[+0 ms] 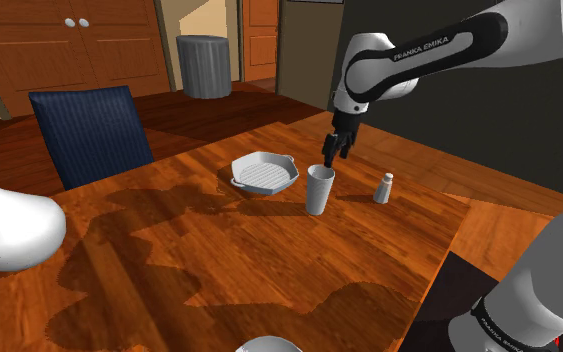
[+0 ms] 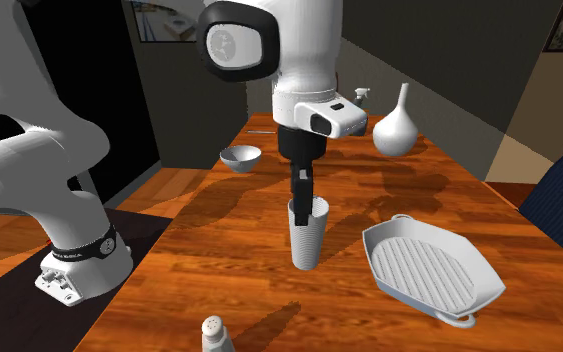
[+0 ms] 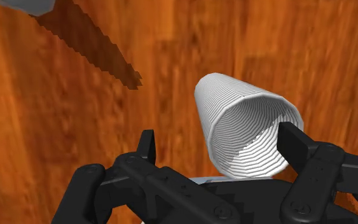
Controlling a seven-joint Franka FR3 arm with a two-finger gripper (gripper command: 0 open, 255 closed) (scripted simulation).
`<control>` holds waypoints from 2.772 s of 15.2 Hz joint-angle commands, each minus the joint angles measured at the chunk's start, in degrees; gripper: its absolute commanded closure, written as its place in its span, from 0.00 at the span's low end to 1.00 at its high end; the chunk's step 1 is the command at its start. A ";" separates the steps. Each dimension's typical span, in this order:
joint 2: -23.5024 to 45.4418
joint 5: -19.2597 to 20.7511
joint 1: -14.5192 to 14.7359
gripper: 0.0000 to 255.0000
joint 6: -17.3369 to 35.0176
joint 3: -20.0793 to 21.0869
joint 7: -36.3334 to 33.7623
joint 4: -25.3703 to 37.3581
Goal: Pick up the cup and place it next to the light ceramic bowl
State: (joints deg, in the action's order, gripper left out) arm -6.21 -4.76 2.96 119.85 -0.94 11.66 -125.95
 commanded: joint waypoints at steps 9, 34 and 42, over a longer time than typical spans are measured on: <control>6.46 -1.78 0.35 0.00 7.24 0.16 1.22 -0.95; 3.65 -1.28 0.29 1.00 1.22 0.10 0.51 2.29; 1.60 -0.91 0.23 1.00 -4.81 0.06 -0.11 6.30</control>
State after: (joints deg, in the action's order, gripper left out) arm -4.30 -5.72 3.18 115.77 -0.89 11.66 -120.07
